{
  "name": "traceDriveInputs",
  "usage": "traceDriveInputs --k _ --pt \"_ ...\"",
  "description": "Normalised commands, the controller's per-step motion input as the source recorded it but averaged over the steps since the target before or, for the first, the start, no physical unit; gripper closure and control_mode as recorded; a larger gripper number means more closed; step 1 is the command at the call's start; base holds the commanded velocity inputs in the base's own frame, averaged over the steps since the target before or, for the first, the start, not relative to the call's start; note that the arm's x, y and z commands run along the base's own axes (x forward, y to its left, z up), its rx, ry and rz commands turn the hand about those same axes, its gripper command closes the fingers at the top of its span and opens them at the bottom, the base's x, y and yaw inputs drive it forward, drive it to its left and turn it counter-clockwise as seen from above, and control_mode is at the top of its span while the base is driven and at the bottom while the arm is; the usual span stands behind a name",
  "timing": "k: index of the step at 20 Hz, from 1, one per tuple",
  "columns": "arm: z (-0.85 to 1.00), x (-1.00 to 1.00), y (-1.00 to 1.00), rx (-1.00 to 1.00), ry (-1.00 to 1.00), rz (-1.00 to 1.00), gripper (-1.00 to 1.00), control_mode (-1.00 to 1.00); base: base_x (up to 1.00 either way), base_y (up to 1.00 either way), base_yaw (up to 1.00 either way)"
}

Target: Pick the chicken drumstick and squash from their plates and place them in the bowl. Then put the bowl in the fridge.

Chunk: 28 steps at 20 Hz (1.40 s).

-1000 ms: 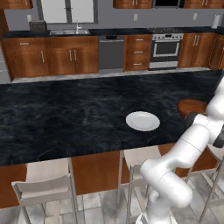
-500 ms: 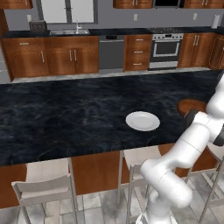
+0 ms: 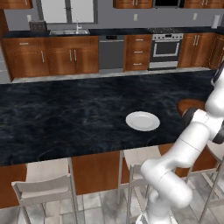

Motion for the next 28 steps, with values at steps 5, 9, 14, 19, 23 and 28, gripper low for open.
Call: traceDriveInputs --k 5,9,14,19,23,28 --pt "-0.1 0.0 0.65 -0.4 -0.33 -0.15 1.0 -1.0 0.0 0.0 0.0" --pt "-0.23 -0.04 0.62 -0.43 -0.21 -0.17 1.0 -1.0 0.0 0.0 0.0" --pt "-0.39 -0.08 0.6 -0.5 -0.2 -0.18 1.0 -1.0 0.0 0.0 0.0" --pt "-0.58 -0.15 0.6 -0.42 -0.11 -0.21 1.0 -1.0 0.0 0.0 0.0" --pt "-0.38 -0.07 0.63 -0.24 0.0 -0.23 1.0 -1.0 0.0 0.0 0.0" --pt "-0.41 -0.3 0.64 -0.15 -0.01 -0.21 1.0 -1.0 0.0 0.0 0.0"
